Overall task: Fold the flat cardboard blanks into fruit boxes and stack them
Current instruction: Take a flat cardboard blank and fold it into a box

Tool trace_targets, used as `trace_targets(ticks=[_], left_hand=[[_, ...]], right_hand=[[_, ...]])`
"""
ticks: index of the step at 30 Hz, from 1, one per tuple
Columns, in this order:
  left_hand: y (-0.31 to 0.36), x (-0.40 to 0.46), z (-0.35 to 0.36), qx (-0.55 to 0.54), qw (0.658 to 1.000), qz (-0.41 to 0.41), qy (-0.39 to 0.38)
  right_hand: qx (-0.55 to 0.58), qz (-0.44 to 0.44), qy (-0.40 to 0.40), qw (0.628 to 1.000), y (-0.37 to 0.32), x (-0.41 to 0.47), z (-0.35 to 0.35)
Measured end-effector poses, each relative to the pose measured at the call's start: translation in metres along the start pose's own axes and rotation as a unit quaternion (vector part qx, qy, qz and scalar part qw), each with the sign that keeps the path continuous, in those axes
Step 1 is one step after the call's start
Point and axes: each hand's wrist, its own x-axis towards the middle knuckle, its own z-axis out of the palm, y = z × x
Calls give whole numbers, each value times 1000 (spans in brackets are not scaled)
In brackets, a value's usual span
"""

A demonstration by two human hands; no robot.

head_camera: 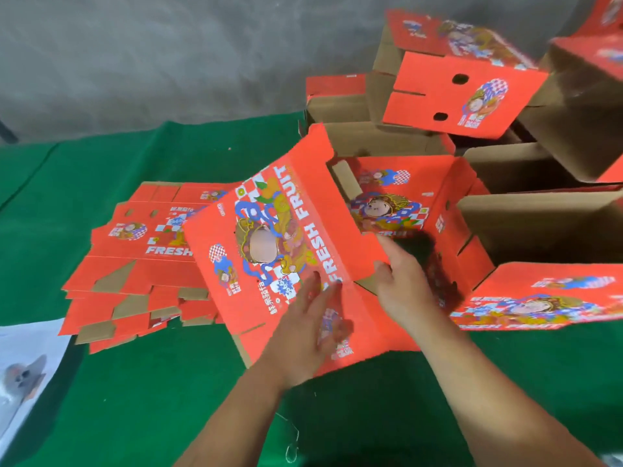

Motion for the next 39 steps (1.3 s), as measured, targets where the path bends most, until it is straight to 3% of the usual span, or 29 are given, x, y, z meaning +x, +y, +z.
trace_targets(ticks=[2,5,7,9,12,17,20,22,25,27,30,32,34,36,39], left_hand=[[-1,6,-11,-21,991,-18,128],[-5,25,-45,-32,939,-99,327],[-9,39,-69,-44,906,-151,393],[-15,45,-85,-44,905,-141,400],[-21,39,-90,-205,914,-65,344],[-39,20,-77,-372,834,-97,395],[-53,9,-75,-407,785,-138,446],[-60,4,-77,-434,754,-146,471],[-57,4,-77,-460,749,-165,448],[-54,4,-77,-464,758,-174,424],[-52,4,-85,-496,764,-160,381],[-47,7,-90,-510,788,-140,315],[-38,10,-92,-491,818,-139,264],[-34,6,-92,-485,824,-145,254],[-28,1,-93,-486,844,-143,179]], right_hand=[[-52,-28,13,998,-9,11,-17],[-171,-68,55,981,-32,27,-40],[-199,-81,68,974,-47,35,-50],[-203,-97,71,972,-59,42,-53],[-212,-116,92,966,-65,47,-49],[-164,-156,128,965,-55,50,-34],[-168,-84,225,956,-36,57,-40],[-108,-9,220,969,-19,63,-47],[57,22,127,990,2,63,-46],[109,8,122,987,10,60,-44],[123,19,127,984,8,59,-44],[119,23,112,986,-1,56,-39],[162,-6,86,983,-9,53,-35],[153,-52,49,986,-12,50,-36],[152,-83,13,985,-12,48,-46]])
